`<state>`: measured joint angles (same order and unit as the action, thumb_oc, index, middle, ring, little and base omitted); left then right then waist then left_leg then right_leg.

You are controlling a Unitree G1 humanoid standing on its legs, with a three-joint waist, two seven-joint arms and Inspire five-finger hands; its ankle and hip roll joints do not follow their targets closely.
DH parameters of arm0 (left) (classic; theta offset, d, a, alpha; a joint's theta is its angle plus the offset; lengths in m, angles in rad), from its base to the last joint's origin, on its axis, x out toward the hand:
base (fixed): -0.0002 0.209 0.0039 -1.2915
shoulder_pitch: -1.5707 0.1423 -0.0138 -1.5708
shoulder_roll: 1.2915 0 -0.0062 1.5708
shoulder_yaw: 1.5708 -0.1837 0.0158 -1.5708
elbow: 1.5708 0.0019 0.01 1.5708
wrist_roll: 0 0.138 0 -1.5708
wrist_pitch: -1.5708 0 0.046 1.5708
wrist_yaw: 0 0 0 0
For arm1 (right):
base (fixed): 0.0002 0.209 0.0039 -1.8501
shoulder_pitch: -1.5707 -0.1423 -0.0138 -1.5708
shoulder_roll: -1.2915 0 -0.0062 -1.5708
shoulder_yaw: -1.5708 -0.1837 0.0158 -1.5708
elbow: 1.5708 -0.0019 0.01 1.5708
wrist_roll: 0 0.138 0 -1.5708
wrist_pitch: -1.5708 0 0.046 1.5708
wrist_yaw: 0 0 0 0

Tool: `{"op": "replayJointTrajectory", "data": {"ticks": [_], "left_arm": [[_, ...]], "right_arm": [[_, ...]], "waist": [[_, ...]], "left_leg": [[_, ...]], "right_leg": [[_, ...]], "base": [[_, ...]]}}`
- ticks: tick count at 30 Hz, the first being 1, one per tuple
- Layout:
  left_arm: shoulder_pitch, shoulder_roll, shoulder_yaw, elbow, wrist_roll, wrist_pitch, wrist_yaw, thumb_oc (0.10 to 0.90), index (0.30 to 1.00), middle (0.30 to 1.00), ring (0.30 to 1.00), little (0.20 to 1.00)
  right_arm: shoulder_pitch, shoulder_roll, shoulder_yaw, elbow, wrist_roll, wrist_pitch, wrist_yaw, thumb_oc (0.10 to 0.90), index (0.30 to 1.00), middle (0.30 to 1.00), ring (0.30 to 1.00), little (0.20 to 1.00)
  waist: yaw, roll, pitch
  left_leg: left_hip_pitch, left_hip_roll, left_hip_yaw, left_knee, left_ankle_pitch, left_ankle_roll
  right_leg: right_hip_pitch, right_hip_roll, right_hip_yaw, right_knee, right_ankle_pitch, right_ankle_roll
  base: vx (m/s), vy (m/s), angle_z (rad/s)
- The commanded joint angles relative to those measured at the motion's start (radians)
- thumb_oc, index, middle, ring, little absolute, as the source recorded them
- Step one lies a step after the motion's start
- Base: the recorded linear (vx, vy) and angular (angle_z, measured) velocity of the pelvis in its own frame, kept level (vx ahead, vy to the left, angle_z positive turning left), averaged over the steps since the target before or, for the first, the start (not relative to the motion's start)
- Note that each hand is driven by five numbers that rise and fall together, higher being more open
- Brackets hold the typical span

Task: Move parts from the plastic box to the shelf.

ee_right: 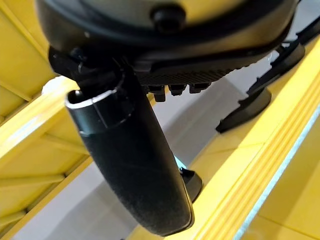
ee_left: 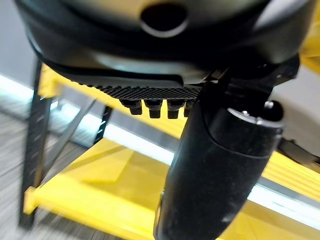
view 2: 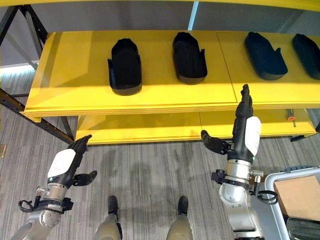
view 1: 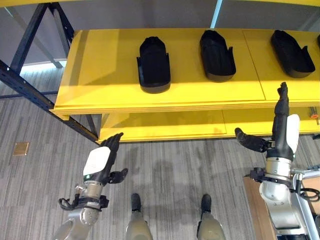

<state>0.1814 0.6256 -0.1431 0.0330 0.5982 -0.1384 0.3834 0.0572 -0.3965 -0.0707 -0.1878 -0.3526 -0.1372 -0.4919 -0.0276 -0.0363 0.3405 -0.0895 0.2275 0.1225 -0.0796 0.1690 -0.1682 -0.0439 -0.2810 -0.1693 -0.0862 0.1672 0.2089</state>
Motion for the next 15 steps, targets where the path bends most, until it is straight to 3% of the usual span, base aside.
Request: {"op": "replayJointTrajectory", "data": {"ticks": [1, 15], "left_arm": [[-0.073, 0.054, 0.025, -0.058, 0.087, -0.051, 0.080, 0.900, 1.000, 1.000, 1.000, 1.000], [-0.326, -0.018, -0.081, 0.141, 0.174, 0.050, 0.127, 0.900, 1.000, 1.000, 1.000, 1.000]], "right_arm": [[-0.081, -0.003, -0.083, -0.111, -0.031, -0.094, -0.090, 0.900, 1.000, 1.000, 1.000, 1.000], [-0.093, 0.007, -0.038, -0.095, 0.001, -0.083, -0.113, 0.900, 1.000, 1.000, 1.000, 1.000]], "waist": [[-0.004, -0.038, -0.062], [-0.048, -0.057, -0.066]], "left_leg": [[0.095, 0.007, 0.044, -0.008, -0.124, 0.053], [0.118, 0.026, 0.082, -0.008, -0.125, 0.045]], "right_leg": [[0.058, -0.014, -0.028, 0.021, -0.024, -0.013], [0.043, 0.009, 0.021, 0.013, -0.022, -0.023]], "base": [[-0.01, -0.018, -0.09], [0.00, -0.010, -0.10]]}}
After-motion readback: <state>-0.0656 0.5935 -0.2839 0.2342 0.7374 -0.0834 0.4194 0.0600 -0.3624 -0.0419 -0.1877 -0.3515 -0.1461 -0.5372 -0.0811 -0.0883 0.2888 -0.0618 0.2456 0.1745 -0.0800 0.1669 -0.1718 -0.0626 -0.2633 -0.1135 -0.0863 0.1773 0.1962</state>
